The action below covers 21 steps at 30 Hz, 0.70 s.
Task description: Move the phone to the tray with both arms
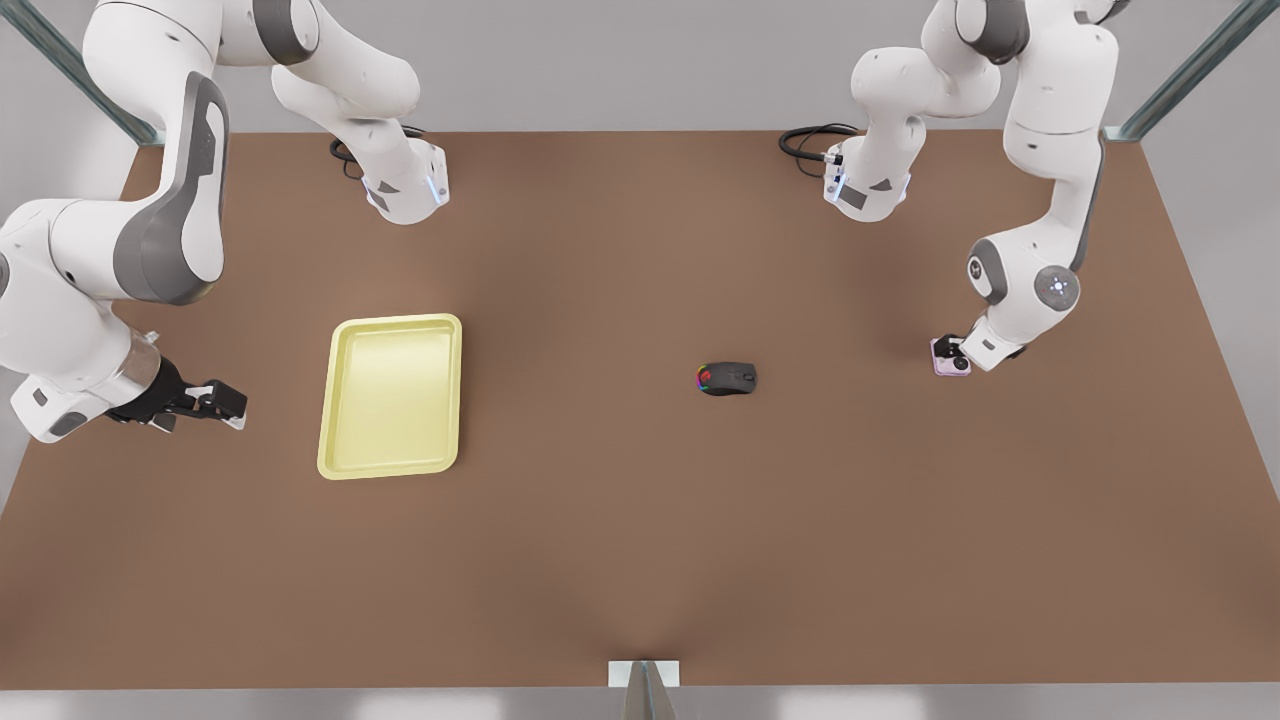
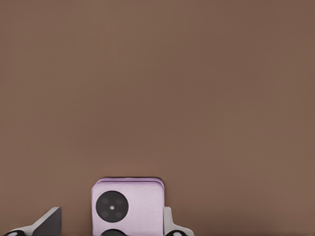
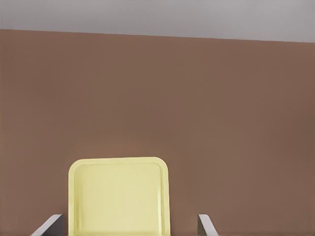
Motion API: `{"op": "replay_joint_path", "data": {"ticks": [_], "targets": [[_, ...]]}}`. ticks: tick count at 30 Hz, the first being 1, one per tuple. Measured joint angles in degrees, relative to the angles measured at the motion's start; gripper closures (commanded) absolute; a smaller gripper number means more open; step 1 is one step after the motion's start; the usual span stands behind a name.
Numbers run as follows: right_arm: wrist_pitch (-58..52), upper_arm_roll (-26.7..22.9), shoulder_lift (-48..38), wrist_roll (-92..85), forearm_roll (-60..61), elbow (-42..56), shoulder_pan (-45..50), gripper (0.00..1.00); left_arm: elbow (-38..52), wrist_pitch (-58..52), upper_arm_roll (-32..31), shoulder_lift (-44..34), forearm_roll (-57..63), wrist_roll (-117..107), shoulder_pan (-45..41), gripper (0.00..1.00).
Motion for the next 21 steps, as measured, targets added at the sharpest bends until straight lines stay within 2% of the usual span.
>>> {"op": "replay_joint_path", "data": {"ticks": [18, 20, 21], "targets": [[0.0, 0.0, 0.0, -0.1, 0.0, 0.0, 0.0, 0.0, 0.1, 1.9, -0.8, 2.8, -2.4, 2.7, -0.1, 0.0], [0.0, 0.0, 0.0, -0.1, 0.0, 0.0, 0.0, 0.0, 0.1, 1.9, -0.8, 3.0, -2.4, 2.9, 0.0, 0.14], [0.0, 0.0, 0.0, -0.1, 0.0, 0.0, 0.0, 0.0, 0.1, 1.9, -0.8, 3.1, -2.4, 2.9, 0.0, 0.15]]}}
